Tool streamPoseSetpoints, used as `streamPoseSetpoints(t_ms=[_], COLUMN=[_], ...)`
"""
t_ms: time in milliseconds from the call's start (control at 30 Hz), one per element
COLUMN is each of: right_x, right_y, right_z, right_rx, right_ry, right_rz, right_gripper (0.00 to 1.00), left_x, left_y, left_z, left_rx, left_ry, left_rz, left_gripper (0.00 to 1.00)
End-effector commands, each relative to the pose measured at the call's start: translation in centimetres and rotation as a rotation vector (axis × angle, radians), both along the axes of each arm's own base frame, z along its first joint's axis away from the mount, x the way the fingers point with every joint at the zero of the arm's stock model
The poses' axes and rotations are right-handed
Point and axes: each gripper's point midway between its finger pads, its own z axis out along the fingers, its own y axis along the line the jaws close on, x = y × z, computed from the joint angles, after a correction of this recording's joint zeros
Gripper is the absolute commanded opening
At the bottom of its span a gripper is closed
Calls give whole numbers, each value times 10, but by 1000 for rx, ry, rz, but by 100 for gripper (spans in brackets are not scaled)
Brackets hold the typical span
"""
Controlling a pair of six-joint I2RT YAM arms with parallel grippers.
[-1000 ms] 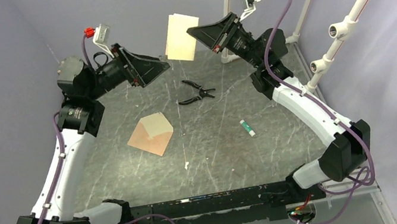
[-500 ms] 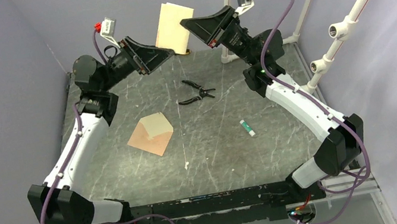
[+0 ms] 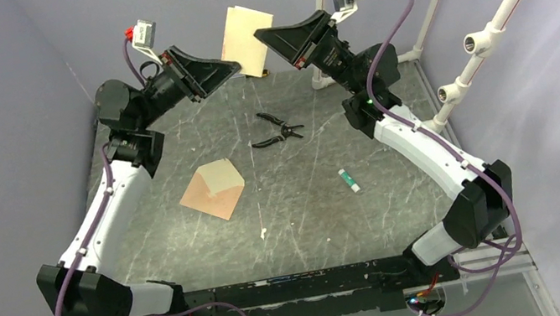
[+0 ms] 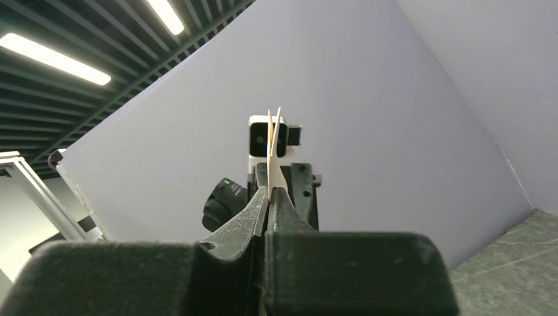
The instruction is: Place the letter into the envelope and seal it
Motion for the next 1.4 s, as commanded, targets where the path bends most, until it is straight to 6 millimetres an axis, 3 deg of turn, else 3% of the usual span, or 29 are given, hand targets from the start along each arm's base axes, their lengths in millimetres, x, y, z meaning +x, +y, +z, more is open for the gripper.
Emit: streamPoseSetpoints(t_ms=[0, 67, 100, 200, 267, 333, 500, 600, 867, 1000, 1067, 1100, 1200, 1233, 1267, 1367], right_x=[-10, -10, -9, -7, -11, -17, -50, -60, -81, -81, -79, -79, -81, -83, -85, -83], right_y=[-2, -1, 0, -5, -9, -11, -15, -14, -9, -5, -2, -1, -2, -3, -5, -10], right_z=[6, 2, -4, -19, -30, -42, -66, -71, -63, -60, -59, -57, -44, -37, -29, -1], right_rx=[20, -23, -63, -197, -314, -460, -721, -778, -727, -717, -711, -703, -669, -653, -633, -549], right_ry=[-46, -64, -62, -92, -146, -218, -364, -373, -358, -344, -337, -346, -397, -423, -447, -488], right_rz=[17, -3, -19, -96, -129, -106, 111, 204, 374, 394, 397, 398, 352, 329, 302, 170], right_gripper=[0, 0, 8, 62, 80, 86, 89, 89, 78, 76, 70, 60, 10, 0, 0, 0], left_x=[-11, -10, -10, -14, -23, -37, -82, -91, -94, -94, -93, -92, -85, -81, -77, -53], left_y=[-1, -1, 0, 2, 4, 7, 9, 9, 9, 9, 9, 9, 8, 7, 7, 7], left_z=[17, 10, 6, -7, -19, -27, -41, -49, -47, -46, -47, -46, -39, -34, -28, -3], left_rx=[8, 42, 69, 202, 316, 405, 476, 480, 476, 466, 468, 469, 464, 457, 446, 362], left_ry=[-19, -7, -13, -53, -123, -178, -264, -244, -266, -274, -274, -273, -264, -259, -255, -207], left_rz=[-35, -16, -6, 13, -6, -52, -277, -328, -339, -338, -335, -330, -290, -267, -243, -83], left_gripper=[4, 3, 3, 3, 2, 3, 3, 2, 2, 2, 3, 2, 3, 8, 20, 74])
